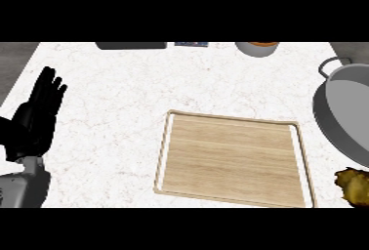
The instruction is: Pick the sweet potato from the tray and place it in the pot
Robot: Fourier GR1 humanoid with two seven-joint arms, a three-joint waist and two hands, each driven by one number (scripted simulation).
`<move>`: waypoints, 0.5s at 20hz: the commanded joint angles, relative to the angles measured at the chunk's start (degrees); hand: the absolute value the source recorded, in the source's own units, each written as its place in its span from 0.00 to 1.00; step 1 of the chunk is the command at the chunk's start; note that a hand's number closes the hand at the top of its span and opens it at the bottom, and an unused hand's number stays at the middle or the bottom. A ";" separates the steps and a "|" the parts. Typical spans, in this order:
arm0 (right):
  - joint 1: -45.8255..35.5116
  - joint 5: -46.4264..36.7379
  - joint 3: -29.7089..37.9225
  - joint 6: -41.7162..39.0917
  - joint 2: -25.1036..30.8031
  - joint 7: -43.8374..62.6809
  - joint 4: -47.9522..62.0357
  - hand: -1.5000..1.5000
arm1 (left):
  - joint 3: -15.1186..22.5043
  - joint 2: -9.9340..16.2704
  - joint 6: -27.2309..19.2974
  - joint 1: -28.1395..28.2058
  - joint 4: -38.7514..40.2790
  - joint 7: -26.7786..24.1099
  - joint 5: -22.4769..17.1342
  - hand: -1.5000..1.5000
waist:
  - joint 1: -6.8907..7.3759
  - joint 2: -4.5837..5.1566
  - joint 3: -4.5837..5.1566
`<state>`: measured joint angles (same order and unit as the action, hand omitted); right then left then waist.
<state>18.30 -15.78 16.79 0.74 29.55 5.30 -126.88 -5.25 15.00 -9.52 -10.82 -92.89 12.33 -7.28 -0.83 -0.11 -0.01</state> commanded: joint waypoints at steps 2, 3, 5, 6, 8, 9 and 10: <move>-4.14 11.56 10.80 -5.13 1.98 -3.69 9.39 1.00 | 0.41 -0.62 0.43 -0.72 0.02 -0.40 0.77 0.50 | 0.43 0.07 -0.02; -8.62 8.35 8.68 -4.01 2.20 -4.32 14.71 1.00 | 2.13 -1.97 -0.82 -0.66 -1.17 0.96 2.05 0.50 | 0.92 0.15 -0.02; -10.43 8.28 11.15 -5.34 3.92 -6.91 20.36 1.00 | -0.42 0.07 0.96 -2.80 0.73 1.72 0.44 0.50 | 0.83 0.19 -0.02; -9.47 6.10 9.57 -5.07 1.55 -7.46 20.55 1.00 | -0.06 -1.18 1.07 -0.75 -1.24 0.83 0.15 0.50 | 0.85 0.13 -0.01; -15.57 11.05 11.43 -7.47 5.09 -7.98 28.83 1.00 | 1.58 -2.56 -0.68 -2.48 1.06 -0.38 2.57 0.50 | 1.00 0.26 -0.02; -15.59 7.94 11.71 -6.60 4.81 -10.04 30.88 1.00 | 0.94 -2.07 0.02 1.02 -0.78 -0.46 2.49 0.50 | 1.09 0.18 -0.01; -17.03 3.11 8.77 -3.79 4.11 -12.74 36.24 1.00 | 1.86 -2.13 0.49 0.30 -3.05 0.70 1.99 0.50 | 1.57 0.27 -0.05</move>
<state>5.64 -8.72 26.37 -4.45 33.33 -2.02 -102.54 -4.24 13.43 -9.31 -10.92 -94.27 12.72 -5.74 0.21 0.05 -0.01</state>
